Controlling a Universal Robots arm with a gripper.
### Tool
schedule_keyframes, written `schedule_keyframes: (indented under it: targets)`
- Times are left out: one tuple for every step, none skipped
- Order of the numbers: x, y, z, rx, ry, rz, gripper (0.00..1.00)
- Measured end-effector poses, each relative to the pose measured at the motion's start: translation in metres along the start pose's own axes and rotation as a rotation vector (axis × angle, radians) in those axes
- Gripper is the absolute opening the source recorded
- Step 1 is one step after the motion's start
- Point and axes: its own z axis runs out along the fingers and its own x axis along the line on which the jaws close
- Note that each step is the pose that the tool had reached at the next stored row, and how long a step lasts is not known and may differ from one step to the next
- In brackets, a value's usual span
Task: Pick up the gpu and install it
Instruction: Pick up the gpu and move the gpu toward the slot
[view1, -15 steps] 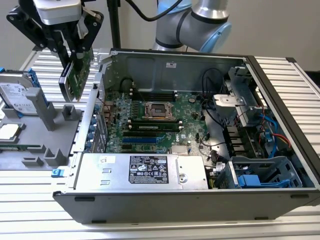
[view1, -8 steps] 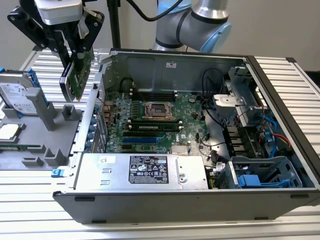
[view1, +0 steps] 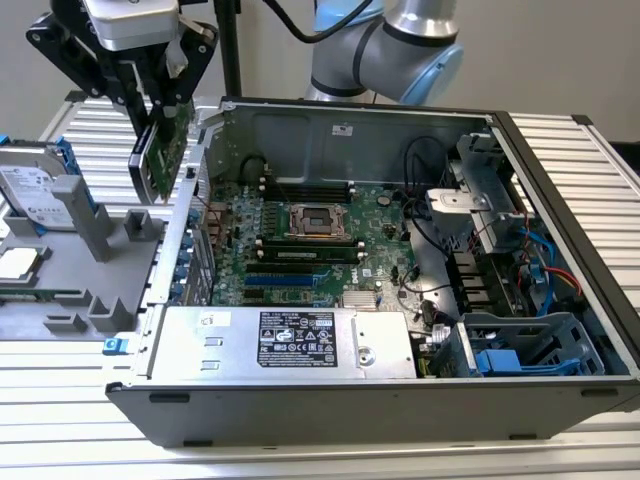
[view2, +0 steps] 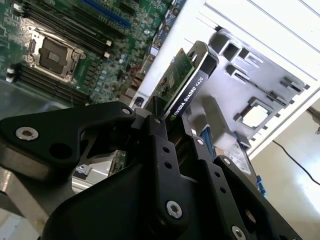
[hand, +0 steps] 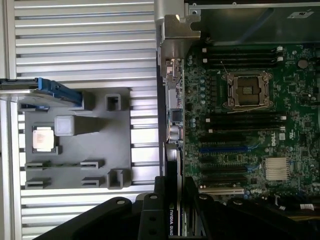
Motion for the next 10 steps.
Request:
schedule_keyframes:
  targets:
    - [-0.0012,0.0001,0.0000,0.0000,0.0000,0.000,0.00]
    - [-0.0024,0.0001,0.0001,0.0000,0.0000,0.000,0.00]
    - [-0.0035,0.0002,0.0000,0.0001,0.0000,0.000,0.00]
    - [-0.0046,0.0003,0.0001,0.0000,0.0000,0.000,0.00]
    - [-0.0058,0.0003,0.0001,0.0000,0.0000,0.000,0.00]
    - [-0.0070,0.0004,0.0001,0.0000,0.0000,0.000,0.00]
    - [-0.0081,0.0004,0.0002,-0.0001,0.0000,0.000,0.00]
    - [-0.0092,0.0005,0.0002,0.0000,0.0000,0.000,0.00]
    - [-0.0103,0.0006,0.0002,0.0000,0.0000,0.000,0.00]
    - [-0.0115,0.0006,0.0002,0.0000,0.0000,0.000,0.00]
